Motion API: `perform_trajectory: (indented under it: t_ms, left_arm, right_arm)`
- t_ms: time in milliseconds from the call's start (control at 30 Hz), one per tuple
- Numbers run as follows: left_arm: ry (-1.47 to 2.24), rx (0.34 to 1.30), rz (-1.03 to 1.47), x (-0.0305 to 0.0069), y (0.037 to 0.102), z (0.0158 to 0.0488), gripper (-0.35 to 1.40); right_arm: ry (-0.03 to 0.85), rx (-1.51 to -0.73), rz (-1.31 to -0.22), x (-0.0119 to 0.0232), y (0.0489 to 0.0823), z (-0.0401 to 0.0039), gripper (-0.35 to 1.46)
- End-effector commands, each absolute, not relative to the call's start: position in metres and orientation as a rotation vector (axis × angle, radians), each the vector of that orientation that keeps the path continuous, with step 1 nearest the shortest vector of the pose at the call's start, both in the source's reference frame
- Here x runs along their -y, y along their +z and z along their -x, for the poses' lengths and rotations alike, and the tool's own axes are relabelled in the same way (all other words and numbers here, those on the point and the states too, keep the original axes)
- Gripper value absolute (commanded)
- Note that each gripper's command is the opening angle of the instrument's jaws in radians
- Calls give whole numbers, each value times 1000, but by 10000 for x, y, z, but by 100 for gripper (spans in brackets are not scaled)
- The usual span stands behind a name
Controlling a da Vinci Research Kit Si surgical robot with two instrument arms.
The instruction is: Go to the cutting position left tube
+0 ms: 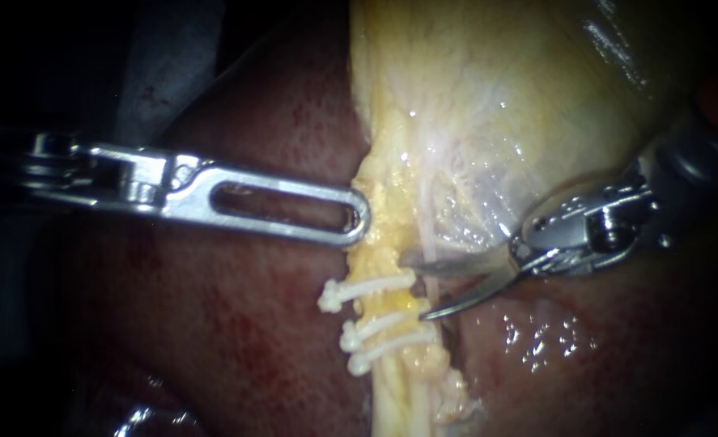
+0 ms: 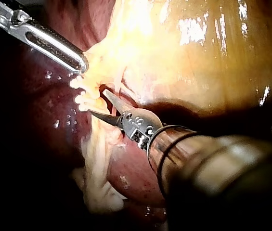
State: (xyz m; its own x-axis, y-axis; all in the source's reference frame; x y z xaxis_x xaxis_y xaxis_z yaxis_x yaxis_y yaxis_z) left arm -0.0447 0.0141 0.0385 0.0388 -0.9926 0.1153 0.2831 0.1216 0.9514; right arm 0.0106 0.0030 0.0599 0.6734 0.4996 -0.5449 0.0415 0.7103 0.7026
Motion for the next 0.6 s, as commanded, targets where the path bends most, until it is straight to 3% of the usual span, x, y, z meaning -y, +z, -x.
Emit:
perform_trajectory:
  t_ms: [33,600]
  left_arm:
    - [-1227,1033,-922,-140,385,448,-35]
    - [-1227,1033,-923,-141,385,451,-35]
  right_arm:
    - [287,-803,-754,-28,600,-108,33]
    - [282,-796,-763,-24,611,-125,28]
